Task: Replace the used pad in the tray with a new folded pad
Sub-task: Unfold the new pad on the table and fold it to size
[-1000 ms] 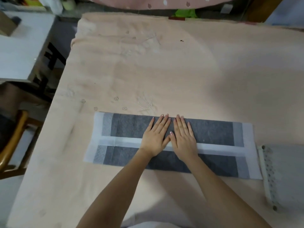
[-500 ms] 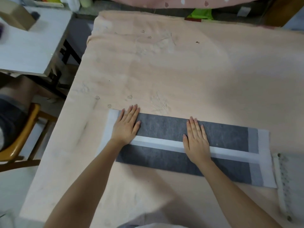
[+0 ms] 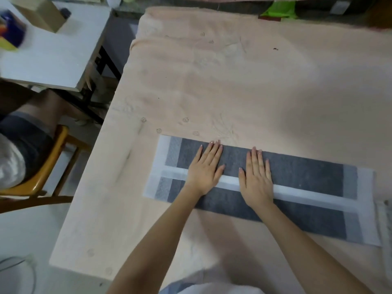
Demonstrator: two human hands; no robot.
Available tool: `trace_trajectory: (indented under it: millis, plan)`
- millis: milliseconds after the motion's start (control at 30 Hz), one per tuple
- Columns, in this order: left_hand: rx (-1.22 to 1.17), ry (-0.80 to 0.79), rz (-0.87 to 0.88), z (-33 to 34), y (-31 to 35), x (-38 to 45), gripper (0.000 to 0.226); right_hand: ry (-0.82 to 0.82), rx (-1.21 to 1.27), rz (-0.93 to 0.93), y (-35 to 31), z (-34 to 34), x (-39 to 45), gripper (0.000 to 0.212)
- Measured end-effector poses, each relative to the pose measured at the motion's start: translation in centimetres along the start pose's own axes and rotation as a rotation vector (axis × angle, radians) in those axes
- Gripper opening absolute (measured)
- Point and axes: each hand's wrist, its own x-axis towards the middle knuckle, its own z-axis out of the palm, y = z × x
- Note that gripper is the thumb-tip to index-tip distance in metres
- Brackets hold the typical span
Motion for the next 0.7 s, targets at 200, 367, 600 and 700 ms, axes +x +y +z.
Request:
trace_trajectory:
  millis: [200, 367, 600, 700]
  plan:
    - [-0.010, 0.031, -0.106, -1.5, -6.4, 0.0, 0.056, -0.017, -0.017, -0.029, 0.9, -0.1, -0.3, 0.065]
    - [0.020, -0.003, -0.203, -2.3, -10.8, 0.9, 0.056, -0.041, -0.035, -0.029, 0.9, -0.1, -0.2, 0.066]
    - [0.017, -0.031, -0.348, -3.3, -11.0, 2.0, 0.061, -0.109, -0.028, 0.025, 0.3, -0.4, 0.0, 0.060]
    - [-0.105, 0.107, -0.482, -4.0, -9.7, 0.2, 0.059, -0.083, 0.083, 0.068, -1.2, -1.3, -0.6, 0.057]
